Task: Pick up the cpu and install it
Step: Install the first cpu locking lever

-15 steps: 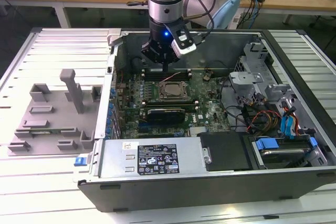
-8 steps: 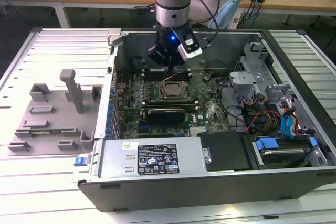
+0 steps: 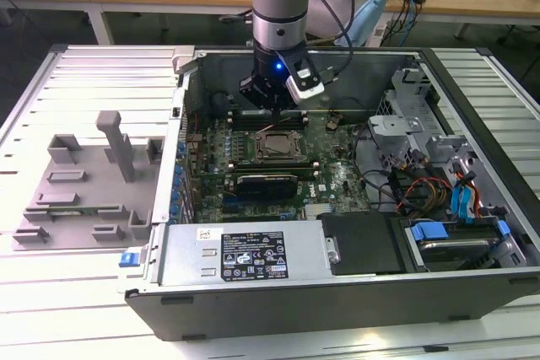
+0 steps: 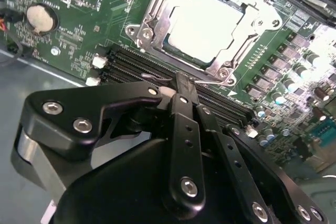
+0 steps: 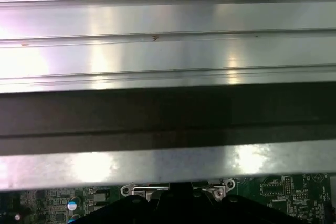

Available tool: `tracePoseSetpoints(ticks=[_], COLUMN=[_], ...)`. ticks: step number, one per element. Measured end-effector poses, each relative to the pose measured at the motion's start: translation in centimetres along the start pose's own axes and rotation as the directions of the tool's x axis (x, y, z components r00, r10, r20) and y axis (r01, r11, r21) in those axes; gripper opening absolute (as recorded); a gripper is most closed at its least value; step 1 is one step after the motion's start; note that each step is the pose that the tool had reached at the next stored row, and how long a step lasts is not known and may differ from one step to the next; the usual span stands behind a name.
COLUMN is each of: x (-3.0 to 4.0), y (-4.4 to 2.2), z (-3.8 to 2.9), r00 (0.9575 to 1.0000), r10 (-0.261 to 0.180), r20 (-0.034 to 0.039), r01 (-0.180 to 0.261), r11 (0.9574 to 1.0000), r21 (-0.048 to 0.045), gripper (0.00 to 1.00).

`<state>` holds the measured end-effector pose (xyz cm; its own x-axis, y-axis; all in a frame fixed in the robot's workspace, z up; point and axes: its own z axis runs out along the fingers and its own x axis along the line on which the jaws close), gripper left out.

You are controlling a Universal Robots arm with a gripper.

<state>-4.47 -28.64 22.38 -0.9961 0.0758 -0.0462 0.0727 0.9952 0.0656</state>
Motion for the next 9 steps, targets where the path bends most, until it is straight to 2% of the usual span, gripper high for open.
tracePoseSetpoints(ticks=[3, 4, 9], x=[0.01, 0.01, -0.01], y=[-0.02, -0.02, 0.18], z=[0.22, 0.35, 0.53], r00=[0.9985, 0.9954, 0.9906], r10=[0.055, 0.096, 0.137], r20=[0.0036, 0.0064, 0.0094], r01=[-0.055, -0.096, -0.137], r11=[0.9985, 0.9954, 0.9906], r21=[0.0025, 0.0042, 0.0059], gripper=[0.11, 0.11, 0.11])
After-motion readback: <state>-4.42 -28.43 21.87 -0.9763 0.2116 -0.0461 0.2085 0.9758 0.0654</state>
